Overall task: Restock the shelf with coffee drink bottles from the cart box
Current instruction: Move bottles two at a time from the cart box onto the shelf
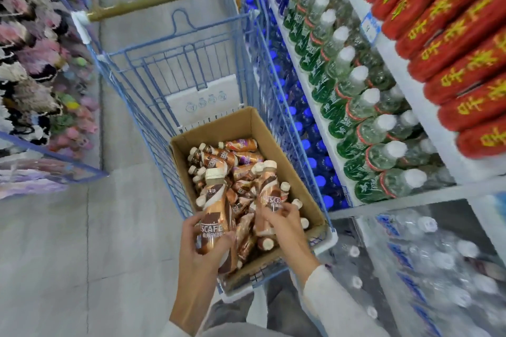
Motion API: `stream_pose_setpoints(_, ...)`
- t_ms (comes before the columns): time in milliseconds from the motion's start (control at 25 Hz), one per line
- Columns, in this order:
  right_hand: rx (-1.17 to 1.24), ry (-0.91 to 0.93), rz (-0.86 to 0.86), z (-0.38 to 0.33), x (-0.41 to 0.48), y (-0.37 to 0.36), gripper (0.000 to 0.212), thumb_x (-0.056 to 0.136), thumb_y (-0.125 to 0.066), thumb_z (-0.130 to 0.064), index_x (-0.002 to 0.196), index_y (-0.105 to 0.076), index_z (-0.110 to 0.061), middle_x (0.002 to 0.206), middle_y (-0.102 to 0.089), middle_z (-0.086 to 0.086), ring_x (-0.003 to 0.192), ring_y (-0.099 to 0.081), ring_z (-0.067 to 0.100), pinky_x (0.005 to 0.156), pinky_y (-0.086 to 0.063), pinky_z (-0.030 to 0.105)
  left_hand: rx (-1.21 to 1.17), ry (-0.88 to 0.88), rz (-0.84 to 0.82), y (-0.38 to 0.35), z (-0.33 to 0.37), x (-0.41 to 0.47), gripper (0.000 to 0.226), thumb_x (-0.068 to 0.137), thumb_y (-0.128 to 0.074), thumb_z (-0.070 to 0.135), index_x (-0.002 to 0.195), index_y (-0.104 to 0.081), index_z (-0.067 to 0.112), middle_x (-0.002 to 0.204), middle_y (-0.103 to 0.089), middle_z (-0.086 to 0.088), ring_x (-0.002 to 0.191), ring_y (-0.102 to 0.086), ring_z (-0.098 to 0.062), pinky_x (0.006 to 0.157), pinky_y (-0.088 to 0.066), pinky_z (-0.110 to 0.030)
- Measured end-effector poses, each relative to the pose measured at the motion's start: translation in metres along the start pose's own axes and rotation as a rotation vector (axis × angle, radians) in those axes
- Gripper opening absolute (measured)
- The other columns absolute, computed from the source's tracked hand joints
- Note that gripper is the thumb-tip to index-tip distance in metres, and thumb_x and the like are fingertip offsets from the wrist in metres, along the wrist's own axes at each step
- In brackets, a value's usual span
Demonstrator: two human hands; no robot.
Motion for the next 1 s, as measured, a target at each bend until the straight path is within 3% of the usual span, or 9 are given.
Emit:
stream_pose_setpoints(120,0.302,0.107,0.105,-0.015,-0.053,0.039,0.088,0.039,-0.094,-0.046,0.118,-0.057,-0.028,0.117,-0.069,0.003,0.101,-0.071,0.023,0.084,-0.056,0.043,0.034,-0.062,-0.176,-0.030,0.028,-0.008,0.051,0.077,-0.088,0.018,0.110,-0.060,0.046,0.099,-0.074,0.012,0.083,-0.074,-0.011,0.063,-0.063,-0.040)
stream_pose_setpoints(160,0.426,0.160,0.108,-0.021,-0.070,0.056,0.092,0.039,-0.097,-0.039,0.121,-0.059,-0.022,0.117,-0.071,0.008,0.101,-0.073,0.028,0.086,-0.058,0.047,0.045,-0.089,-0.251,-0.045,0.038,-0.013,0.054,0.072,-0.089,0.025,0.111,-0.060,0.047,0.100,-0.075,0.012,0.084,-0.075,-0.011,0.064,-0.063,-0.039)
stream_pose_setpoints(240,0.598,0.271,0.097,-0.032,-0.103,0.086,0.092,0.042,-0.099,-0.028,0.123,-0.059,-0.013,0.111,-0.075,0.011,0.093,-0.075,0.030,0.074,-0.060,0.043,0.064,-0.157,-0.384,-0.073,0.058,-0.027,0.062,0.059,-0.090,0.037,0.114,-0.061,0.045,0.100,-0.076,0.011,0.080,-0.074,-0.008,0.059,-0.059,-0.025)
stream_pose_setpoints(320,0.687,0.376,0.119,-0.042,-0.134,0.120,0.084,0.046,-0.097,-0.024,0.121,-0.061,-0.015,0.109,-0.076,0.013,0.091,-0.076,0.032,0.070,-0.060,0.041,0.073,-0.206,-0.521,-0.108,0.077,-0.047,0.069,0.050,-0.090,0.044,0.113,-0.062,0.043,0.098,-0.077,0.008,0.076,-0.074,-0.007,0.056,-0.057,-0.021)
stream_pose_setpoints(480,0.673,0.546,0.310,-0.049,-0.187,0.195,0.065,0.056,-0.091,-0.024,0.117,-0.067,-0.024,0.110,-0.077,0.009,0.102,-0.074,0.029,0.086,-0.059,0.045,0.103,-0.282,-0.781,-0.183,0.098,-0.094,0.065,0.050,-0.087,0.048,0.110,-0.062,0.046,0.102,-0.076,0.006,0.084,-0.075,-0.013,0.060,-0.059,-0.025)
stream_pose_setpoints(600,0.650,0.660,0.443,-0.043,-0.227,0.250,0.065,0.052,-0.091,-0.033,0.113,-0.067,-0.033,0.102,-0.079,-0.003,0.093,-0.075,0.015,0.072,-0.059,0.025,0.114,-0.317,-0.926,-0.238,0.101,-0.137,0.065,0.047,-0.085,0.045,0.108,-0.063,0.047,0.105,-0.074,0.005,0.085,-0.074,-0.013,0.062,-0.060,-0.030)
stream_pose_setpoints(680,0.632,0.725,0.523,-0.037,-0.250,0.284,0.061,0.050,-0.090,-0.038,0.106,-0.068,-0.039,0.098,-0.078,-0.005,0.088,-0.075,0.013,0.069,-0.056,0.020,0.112,-0.364,-1.001,-0.271,0.102,-0.168,0.070,0.042,-0.085,0.043,0.109,-0.064,0.040,0.109,-0.072,-0.003,0.081,-0.074,-0.012,0.064,-0.059,-0.033)
stream_pose_setpoints(840,0.673,0.830,0.618,-0.026,-0.289,0.349,0.073,0.048,-0.091,-0.032,0.115,-0.064,-0.017,0.096,-0.078,0.005,0.083,-0.074,0.016,0.068,-0.056,0.022,0.092,-0.434,-1.129,-0.331,0.101,-0.230,0.081,0.039,-0.087,0.038,0.116,-0.064,0.027,0.112,-0.071,-0.009,0.078,-0.074,-0.015,0.062,-0.058,-0.026)
stream_pose_setpoints(1000,0.688,0.912,0.696,-0.024,-0.322,0.403,0.075,0.046,-0.091,-0.034,0.114,-0.063,-0.021,0.096,-0.079,0.003,0.083,-0.075,0.013,0.067,-0.056,0.021,0.068,-0.500,-1.207,-0.379,0.107,-0.283,0.078,0.042,-0.088,0.040,0.116,-0.065,0.028,0.111,-0.071,-0.005,0.081,-0.076,-0.019,0.064,-0.059,-0.025)
Point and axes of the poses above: each hand's wrist, its own x-axis towards the middle knuckle, its own y-axis out of the back of the hand, z = x × y, the point moved 2 cm from there along x, towards the middle knuckle
